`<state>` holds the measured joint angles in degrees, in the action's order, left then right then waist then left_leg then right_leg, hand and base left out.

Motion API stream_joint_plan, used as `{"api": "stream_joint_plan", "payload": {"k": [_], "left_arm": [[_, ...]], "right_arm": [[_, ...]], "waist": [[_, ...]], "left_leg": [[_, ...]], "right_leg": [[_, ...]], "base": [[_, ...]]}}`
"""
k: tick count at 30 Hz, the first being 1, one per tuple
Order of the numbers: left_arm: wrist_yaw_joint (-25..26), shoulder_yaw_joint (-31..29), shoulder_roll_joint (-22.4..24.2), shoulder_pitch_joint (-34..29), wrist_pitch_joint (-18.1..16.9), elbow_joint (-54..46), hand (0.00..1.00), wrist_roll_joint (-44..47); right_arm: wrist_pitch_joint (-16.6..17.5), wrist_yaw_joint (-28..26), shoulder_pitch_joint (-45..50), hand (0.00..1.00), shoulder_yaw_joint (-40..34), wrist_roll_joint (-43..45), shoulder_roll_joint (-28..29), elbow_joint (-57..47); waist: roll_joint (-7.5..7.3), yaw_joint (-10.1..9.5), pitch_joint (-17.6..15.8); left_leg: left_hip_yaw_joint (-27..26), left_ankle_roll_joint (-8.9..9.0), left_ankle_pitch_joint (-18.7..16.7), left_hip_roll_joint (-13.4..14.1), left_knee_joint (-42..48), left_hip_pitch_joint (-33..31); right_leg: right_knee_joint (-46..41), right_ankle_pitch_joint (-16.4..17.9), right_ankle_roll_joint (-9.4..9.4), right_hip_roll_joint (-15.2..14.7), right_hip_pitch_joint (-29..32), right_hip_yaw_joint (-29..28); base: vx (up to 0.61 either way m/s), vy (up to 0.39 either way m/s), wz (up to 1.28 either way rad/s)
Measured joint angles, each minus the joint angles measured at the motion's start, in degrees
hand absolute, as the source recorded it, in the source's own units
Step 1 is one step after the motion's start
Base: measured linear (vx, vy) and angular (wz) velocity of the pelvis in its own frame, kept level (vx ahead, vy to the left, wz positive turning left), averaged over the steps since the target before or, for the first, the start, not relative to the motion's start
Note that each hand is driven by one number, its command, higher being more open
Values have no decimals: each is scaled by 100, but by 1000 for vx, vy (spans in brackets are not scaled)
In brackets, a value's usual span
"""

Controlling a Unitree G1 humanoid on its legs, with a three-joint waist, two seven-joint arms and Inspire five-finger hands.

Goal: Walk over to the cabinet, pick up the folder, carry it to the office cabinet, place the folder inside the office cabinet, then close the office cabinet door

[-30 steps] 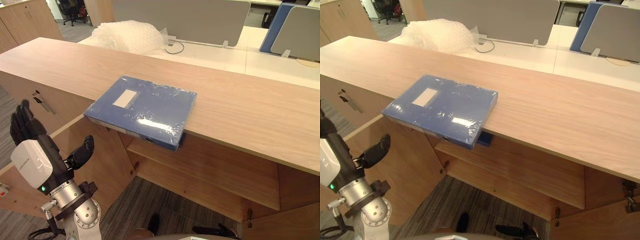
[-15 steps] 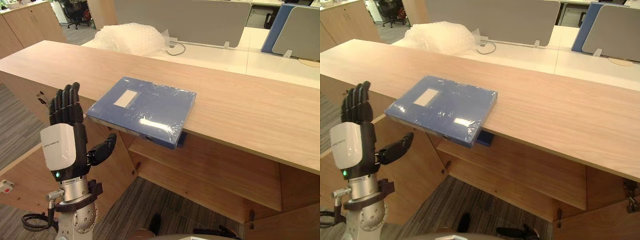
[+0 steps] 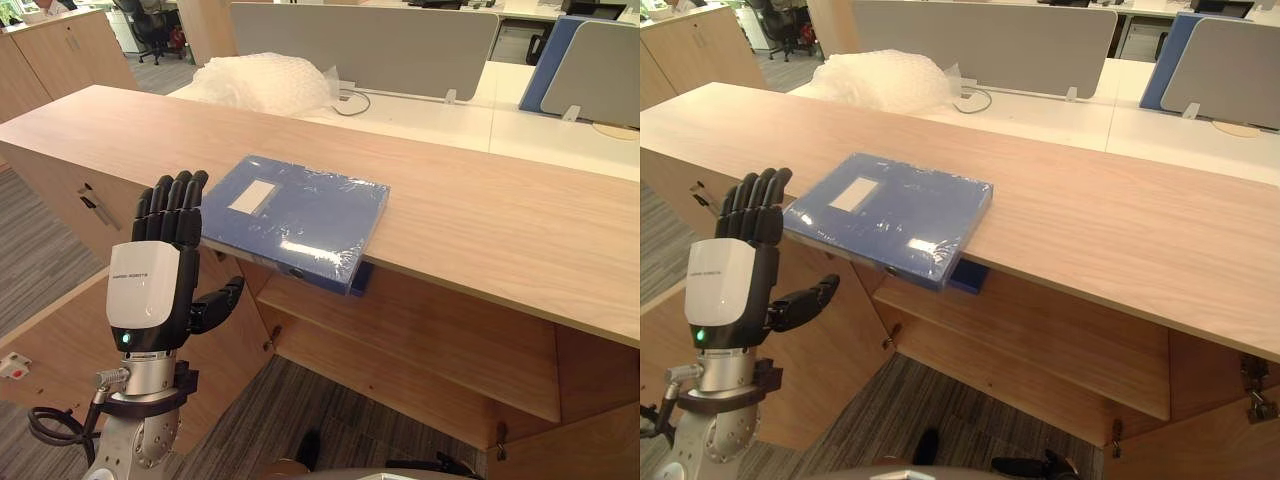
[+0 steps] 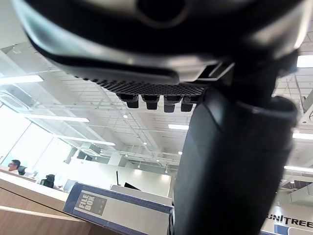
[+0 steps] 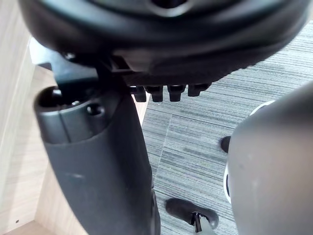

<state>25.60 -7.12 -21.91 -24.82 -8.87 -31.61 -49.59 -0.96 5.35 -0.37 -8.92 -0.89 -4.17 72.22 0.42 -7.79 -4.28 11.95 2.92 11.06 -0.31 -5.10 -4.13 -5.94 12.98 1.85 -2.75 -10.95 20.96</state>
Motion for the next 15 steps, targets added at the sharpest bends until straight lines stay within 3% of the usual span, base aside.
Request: {"api": "stream_joint_plan", "payload": {"k": [15], "left_arm": [[-322,582,-749,406,-263,760,100,-41]], "right_arm": [[-2,-36,4,100,16,-140,7,-8]], "waist": [[-27,29,102]], "left_leg": [[-137,38,-12,121,-20,34]], "right_leg": [[-38,1,-37,45,65,-172]], "base": [[-5,-10,-6]]}}
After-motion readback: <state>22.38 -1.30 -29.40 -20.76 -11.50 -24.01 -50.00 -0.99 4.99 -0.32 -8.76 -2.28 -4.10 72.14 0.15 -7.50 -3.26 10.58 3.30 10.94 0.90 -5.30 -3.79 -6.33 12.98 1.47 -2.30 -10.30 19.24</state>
